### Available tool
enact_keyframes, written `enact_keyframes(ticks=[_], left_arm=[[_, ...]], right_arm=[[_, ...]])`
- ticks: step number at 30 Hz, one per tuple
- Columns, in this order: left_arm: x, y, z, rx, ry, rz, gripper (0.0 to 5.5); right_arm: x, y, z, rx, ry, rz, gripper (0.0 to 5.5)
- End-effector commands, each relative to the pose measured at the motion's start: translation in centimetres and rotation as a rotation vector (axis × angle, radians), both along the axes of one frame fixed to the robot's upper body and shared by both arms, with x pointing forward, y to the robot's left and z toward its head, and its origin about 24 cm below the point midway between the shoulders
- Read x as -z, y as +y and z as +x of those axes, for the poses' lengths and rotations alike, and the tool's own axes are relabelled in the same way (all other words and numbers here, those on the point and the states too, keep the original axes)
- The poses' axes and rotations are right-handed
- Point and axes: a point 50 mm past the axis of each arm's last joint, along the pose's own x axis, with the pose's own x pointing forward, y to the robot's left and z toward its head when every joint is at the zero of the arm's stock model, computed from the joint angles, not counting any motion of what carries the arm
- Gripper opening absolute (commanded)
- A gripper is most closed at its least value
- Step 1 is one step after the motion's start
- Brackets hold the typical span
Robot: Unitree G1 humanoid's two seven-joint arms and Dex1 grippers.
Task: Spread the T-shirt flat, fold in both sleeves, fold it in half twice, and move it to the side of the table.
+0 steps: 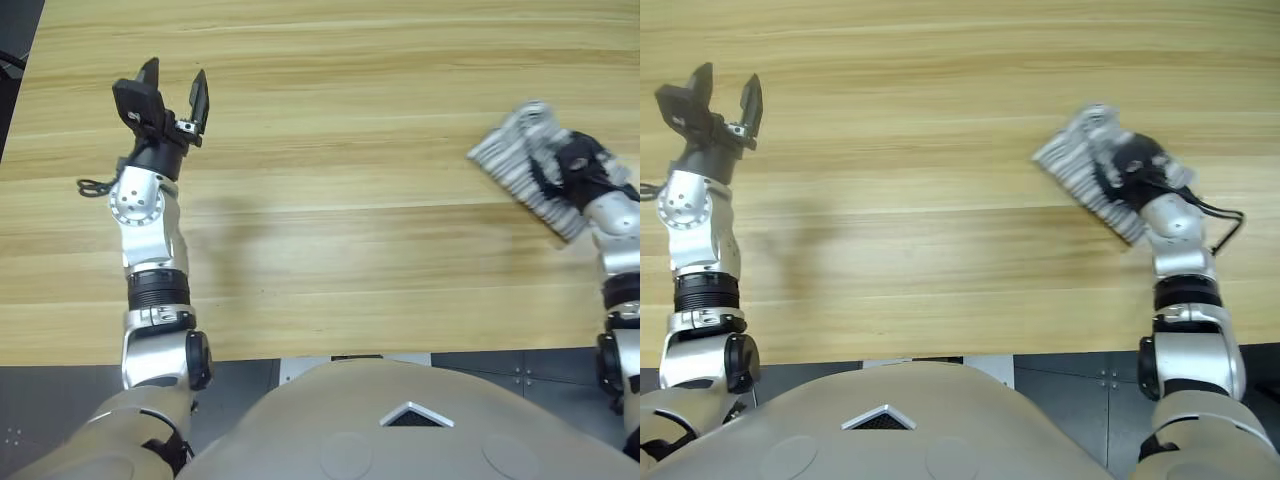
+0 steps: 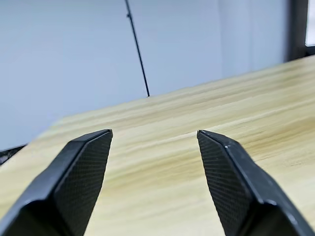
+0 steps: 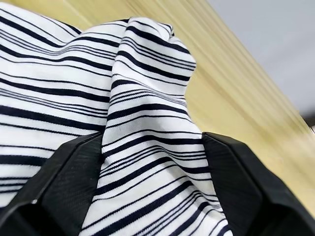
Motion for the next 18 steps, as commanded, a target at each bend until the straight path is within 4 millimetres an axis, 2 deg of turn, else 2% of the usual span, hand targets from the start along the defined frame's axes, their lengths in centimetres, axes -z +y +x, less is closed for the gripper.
enact_keyframes(ticks=[1,4,6,9,11,15,18], left_arm=[[-0.2,-0.3,0.5,-0.091,-0.063,-0.034,3.2],[-0.9,-1.1,0.6,-0.136,-0.146,0.004,3.2],[-1.0,-1.3,0.4,-0.179,-0.189,0.051,3.2],[0.0,-2.2,0.0,-0.229,-0.203,0.086,3.2],[0.9,-2.9,-0.3,-0.218,-0.186,0.09,3.2],[1.5,-3.7,-0.6,-0.186,-0.183,0.094,3.2],[1.4,-4.0,-0.2,-0.184,-0.187,0.08,3.2]], right_arm=[[3.1,0.1,-2.2,0.256,-0.066,0.036,3.55],[0.0,4.9,0.6,0.173,-0.48,0.096,3.55],[-1.6,7.2,0.6,0.132,-0.684,0.097,3.55],[-2.9,9.9,-0.6,0.142,-0.897,0.138,3.55],[-2.8,12.1,-1.4,0.13,-0.935,0.168,3.55],[-0.8,17.9,-2.1,0.021,-0.814,0.277,3.55],[-0.2,20.1,-2.0,-0.014,-0.755,0.33,3.55]])
